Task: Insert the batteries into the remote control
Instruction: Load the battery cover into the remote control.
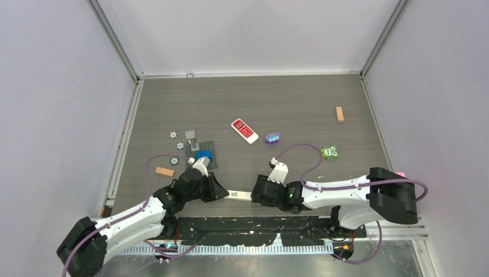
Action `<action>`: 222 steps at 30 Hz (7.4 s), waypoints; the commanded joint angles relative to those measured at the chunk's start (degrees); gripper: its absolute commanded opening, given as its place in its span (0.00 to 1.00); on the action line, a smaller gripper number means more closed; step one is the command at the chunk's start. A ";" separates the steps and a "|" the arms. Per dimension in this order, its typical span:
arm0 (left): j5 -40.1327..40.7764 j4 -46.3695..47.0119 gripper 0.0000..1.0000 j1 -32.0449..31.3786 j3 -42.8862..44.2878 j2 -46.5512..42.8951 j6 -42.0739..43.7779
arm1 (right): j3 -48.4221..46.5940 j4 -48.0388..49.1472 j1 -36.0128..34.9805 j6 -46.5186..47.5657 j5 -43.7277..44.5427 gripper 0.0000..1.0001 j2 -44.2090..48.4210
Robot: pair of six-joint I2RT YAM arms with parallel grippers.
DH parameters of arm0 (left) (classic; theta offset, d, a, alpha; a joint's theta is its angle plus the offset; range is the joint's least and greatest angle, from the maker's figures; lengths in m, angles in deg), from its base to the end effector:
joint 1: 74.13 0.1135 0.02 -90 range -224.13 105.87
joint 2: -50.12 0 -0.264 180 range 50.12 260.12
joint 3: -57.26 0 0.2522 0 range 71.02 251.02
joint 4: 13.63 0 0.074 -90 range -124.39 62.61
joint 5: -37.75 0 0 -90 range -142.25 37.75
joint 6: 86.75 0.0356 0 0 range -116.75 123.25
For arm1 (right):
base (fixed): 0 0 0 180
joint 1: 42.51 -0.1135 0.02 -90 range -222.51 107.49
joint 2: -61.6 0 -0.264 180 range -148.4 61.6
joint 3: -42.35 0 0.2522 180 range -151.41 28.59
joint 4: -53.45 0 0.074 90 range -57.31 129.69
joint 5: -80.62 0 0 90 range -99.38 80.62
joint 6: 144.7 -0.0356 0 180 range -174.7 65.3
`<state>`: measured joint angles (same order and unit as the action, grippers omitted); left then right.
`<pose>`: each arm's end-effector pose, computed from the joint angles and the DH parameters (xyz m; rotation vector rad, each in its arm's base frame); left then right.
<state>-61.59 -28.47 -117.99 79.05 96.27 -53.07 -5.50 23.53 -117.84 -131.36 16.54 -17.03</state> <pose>0.1052 -0.1091 0.1309 -0.1744 2.4887 -1.0386 0.0750 0.2249 0.1508 0.1823 2.5387 0.5029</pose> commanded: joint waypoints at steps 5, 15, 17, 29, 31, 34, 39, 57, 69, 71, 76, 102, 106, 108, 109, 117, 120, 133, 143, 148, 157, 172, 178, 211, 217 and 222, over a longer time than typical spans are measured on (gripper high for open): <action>-3.88 -3.01 0.21 -1.94 -2.58 1.49 0.51 | -1.18 -13.05 -2.20 2.04 -1.77 0.55 -7.22; -6.58 0.63 0.21 -1.94 -2.71 3.44 0.50 | -4.37 -11.10 -3.24 0.97 -3.85 0.52 -12.27; -8.14 4.15 0.21 -1.94 -3.24 3.56 -0.24 | -4.17 -9.18 -3.32 0.81 -4.59 0.52 -12.89; -16.22 20.70 0.18 -1.96 -7.31 5.52 -4.26 | -4.33 1.08 -3.41 0.53 -8.95 0.56 -20.83; -16.13 20.85 0.18 -1.94 -7.59 4.80 -4.55 | -4.96 1.70 -3.43 0.80 -9.08 0.57 -21.75; -15.91 20.18 0.18 -1.94 -7.55 3.69 -4.76 | -5.90 3.54 -3.44 1.38 -10.10 0.58 -23.44; -11.96 11.28 0.16 -1.94 -5.70 0.76 -2.26 | -1.84 4.50 -3.37 -0.26 -9.12 0.64 -20.82; -4.65 -3.02 0.19 -1.98 -3.93 -7.43 0.00 | 5.68 -0.53 -1.07 7.10 -5.82 0.69 -5.78; -2.86 -6.69 0.44 -1.94 1.04 -6.68 -2.51 | -2.09 -8.23 3.93 21.27 -7.05 0.74 1.78; -2.92 -6.86 0.44 -1.94 1.19 -6.66 -2.69 | -3.05 -9.95 3.96 23.06 -7.25 0.74 2.04; -2.94 -7.17 0.44 -2.01 1.02 -5.85 -2.61 | -4.58 -13.40 4.01 24.34 -7.28 0.75 2.63; -6.08 0.25 0.52 -1.97 3.62 -3.61 5.99 | 4.26 -8.91 1.96 5.76 -15.41 0.57 15.92; -8.26 2.20 0.48 -1.94 3.33 -1.55 6.06 | 5.39 -4.12 1.57 3.29 -17.35 0.52 13.29; -9.15 2.74 0.46 -1.96 3.04 -0.84 6.04 | 6.11 -2.36 1.25 1.54 -17.35 0.49 12.57; -9.54 3.18 0.45 -2.01 2.78 -0.58 5.85 | 6.34 -1.89 1.17 1.05 -17.22 0.48 12.39; -12.17 6.72 0.33 -2.02 -0.12 -0.91 3.37 | 8.49 1.38 1.06 -3.18 -15.72 0.39 13.28; -12.19 7.34 0.32 -2.03 -0.78 -1.50 2.52 | 8.28 2.11 1.06 -3.80 -14.63 0.37 13.15; -9.82 7.48 0.31 -2.03 -3.73 -4.19 -0.34 | 0.19 -1.65 6.91 7.96 -10.82 0.35 6.69; -7.38 4.55 0.32 -2.02 -3.50 -5.64 -0.45 | -1.84 -3.02 8.58 13.12 -12.09 0.38 3.30; -5.28 1.61 0.31 -2.07 -2.85 -5.21 -1.06 | -4.34 -7.40 8.54 15.34 -9.50 0.46 4.20; -2.11 -1.78 0.25 -2.07 -2.65 -5.03 -2.89 | -8.21 -13.98 7.83 18.08 -7.36 0.52 3.39; -2.04 -0.99 0.24 -2.03 -2.91 -4.62 -3.62 | -6.59 -9.85 7.00 15.70 -10.95 0.38 1.15; -2.41 -0.27 0.23 -2.02 -2.93 -3.85 -3.67 | -6.07 -9.05 6.96 15.20 -11.45 0.30 0.73; -5.36 8.78 0.04 -2.07 -4.61 -2.50 -6.41 | 1.08 13.62 0.64 -4.12 -16.42 0.08 -8.43; 3.30 -7.92 0.43 -1.97 1.40 -7.83 -0.23 | 0.54 4.18 1.24 0.25 -9.63 0.42 -0.37; 5.87 -13.68 0.60 -1.94 6.53 -8.33 3.20 | -2.16 -4.54 1.66 7.67 -3.62 0.64 6.50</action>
<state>-60.28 -36.67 -119.56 80.30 88.56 -54.44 -6.29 23.60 -115.66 -128.63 12.64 -15.33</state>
